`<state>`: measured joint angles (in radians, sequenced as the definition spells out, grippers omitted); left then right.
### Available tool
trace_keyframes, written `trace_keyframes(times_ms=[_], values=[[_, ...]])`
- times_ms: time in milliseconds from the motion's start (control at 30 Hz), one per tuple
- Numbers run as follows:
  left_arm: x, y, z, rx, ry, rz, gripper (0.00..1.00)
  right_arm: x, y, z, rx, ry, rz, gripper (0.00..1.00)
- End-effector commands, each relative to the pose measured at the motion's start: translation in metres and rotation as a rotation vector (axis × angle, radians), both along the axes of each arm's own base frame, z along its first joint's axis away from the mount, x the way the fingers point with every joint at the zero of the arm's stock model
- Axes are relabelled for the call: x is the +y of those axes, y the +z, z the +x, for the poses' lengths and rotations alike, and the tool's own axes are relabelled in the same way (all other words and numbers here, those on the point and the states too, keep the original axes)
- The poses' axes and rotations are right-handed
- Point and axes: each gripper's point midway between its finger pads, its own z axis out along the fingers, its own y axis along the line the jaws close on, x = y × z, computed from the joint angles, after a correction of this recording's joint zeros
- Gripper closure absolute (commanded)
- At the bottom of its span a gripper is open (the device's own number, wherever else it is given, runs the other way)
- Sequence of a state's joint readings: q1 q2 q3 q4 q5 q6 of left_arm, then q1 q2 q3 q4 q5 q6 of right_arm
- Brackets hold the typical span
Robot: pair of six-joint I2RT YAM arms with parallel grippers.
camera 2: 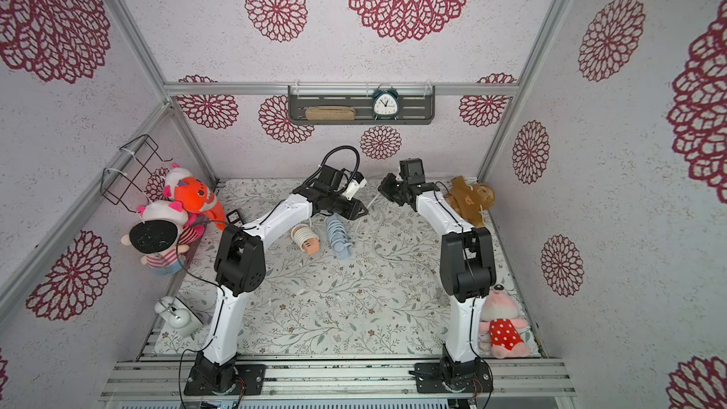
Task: Unwrap the cord wrapped around the power strip
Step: Pick up the power cord at the center of the board.
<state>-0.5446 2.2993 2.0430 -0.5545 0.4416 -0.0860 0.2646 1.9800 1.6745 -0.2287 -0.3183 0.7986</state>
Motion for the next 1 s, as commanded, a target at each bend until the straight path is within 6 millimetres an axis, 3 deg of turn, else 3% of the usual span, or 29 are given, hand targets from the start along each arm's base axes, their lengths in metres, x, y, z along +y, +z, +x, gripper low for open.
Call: trace_keyframes(times_ms=[0,67,200,267,367,533,667,733,867,967], values=[[-0.008,-0.005,-0.005,0.031,-0.032,-0.015,0.6,0.003,0.038,-0.007,-0.079,0.024,0.026,1.0],[-0.008,-0.006,-0.005,0.033,-0.03,-0.013,0.68,0.003,0.038,-0.007,-0.077,0.027,0.021,1.0],[-0.007,-0.009,-0.003,0.028,-0.02,-0.002,1.0,0.003,0.037,-0.008,-0.075,0.035,0.017,1.0],[-0.006,-0.007,0.001,0.018,-0.006,-0.002,1.0,0.002,0.036,-0.011,-0.075,0.044,0.008,0.97],[0.0,-0.001,0.014,-0.02,0.048,0.011,1.0,-0.003,0.028,-0.026,-0.052,0.084,-0.047,0.62],[0.016,0.019,0.05,-0.071,0.166,-0.031,1.0,-0.033,0.01,-0.094,-0.042,0.105,-0.149,0.38],[0.022,0.031,0.077,-0.109,0.221,-0.067,1.0,-0.036,-0.016,-0.139,-0.002,0.159,-0.148,0.32],[0.026,0.037,0.091,-0.151,0.249,-0.052,1.0,-0.039,-0.04,-0.153,0.049,0.169,-0.159,0.32],[0.053,0.051,0.122,-0.274,0.347,0.023,1.0,-0.041,-0.057,-0.16,0.064,0.151,-0.153,0.34],[0.079,0.063,0.14,-0.378,0.407,0.112,1.0,-0.055,-0.069,-0.165,0.108,0.12,-0.232,0.36]])
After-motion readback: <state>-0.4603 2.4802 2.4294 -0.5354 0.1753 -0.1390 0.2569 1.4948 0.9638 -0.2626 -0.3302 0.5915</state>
